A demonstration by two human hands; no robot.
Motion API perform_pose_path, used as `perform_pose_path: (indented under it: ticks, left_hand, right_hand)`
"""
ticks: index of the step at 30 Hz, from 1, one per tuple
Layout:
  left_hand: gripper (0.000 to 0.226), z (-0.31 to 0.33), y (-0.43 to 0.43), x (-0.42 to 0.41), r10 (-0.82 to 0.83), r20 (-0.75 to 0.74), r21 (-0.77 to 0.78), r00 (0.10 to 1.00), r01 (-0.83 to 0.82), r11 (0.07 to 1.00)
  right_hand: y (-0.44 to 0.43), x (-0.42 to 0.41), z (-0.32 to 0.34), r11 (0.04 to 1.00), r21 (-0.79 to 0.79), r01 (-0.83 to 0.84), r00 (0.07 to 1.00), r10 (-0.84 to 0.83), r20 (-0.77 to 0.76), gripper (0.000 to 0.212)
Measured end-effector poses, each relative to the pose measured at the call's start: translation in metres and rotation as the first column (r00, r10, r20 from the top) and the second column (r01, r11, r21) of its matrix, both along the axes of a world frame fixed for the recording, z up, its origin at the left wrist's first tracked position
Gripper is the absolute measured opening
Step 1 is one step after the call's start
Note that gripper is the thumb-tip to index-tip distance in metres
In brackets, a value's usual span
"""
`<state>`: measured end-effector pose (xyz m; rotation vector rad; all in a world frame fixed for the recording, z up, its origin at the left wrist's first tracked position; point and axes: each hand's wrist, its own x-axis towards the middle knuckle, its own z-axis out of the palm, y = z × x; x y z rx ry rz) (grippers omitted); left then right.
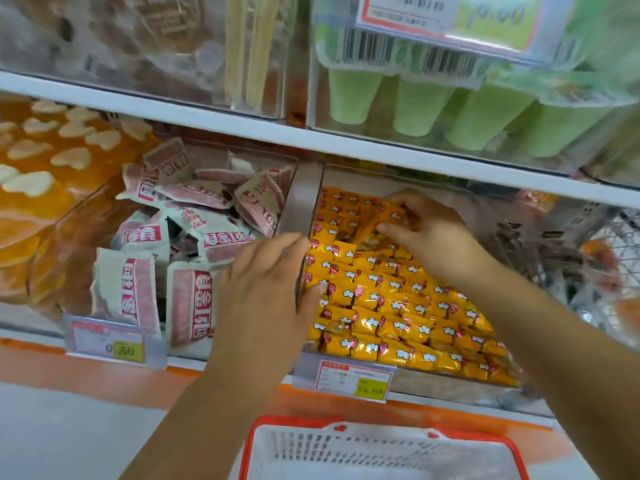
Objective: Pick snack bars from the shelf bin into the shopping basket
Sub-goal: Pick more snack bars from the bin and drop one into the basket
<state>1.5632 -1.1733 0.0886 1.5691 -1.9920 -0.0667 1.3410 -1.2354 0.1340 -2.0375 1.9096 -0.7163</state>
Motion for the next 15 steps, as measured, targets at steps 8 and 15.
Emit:
perform_pose_path:
  ticks: [8,15]
  left_hand:
    - [0.048,-0.005,-0.011,-0.001,-0.026,-0.073,0.018,0.997,0.028,0.999]
    - [0.055,-0.002,-0.009,-0.002,-0.021,-0.146,0.110,0.989,0.037,0.993]
  right_hand:
    - [-0.022,-0.001,-0.021,0.969,0.189,-0.157,0.921,0.212,-0.325,0.034]
    - [-0.029,-0.003,-0.011,0.933,0.317,-0.168,0.907,0.273,-0.322,0.036]
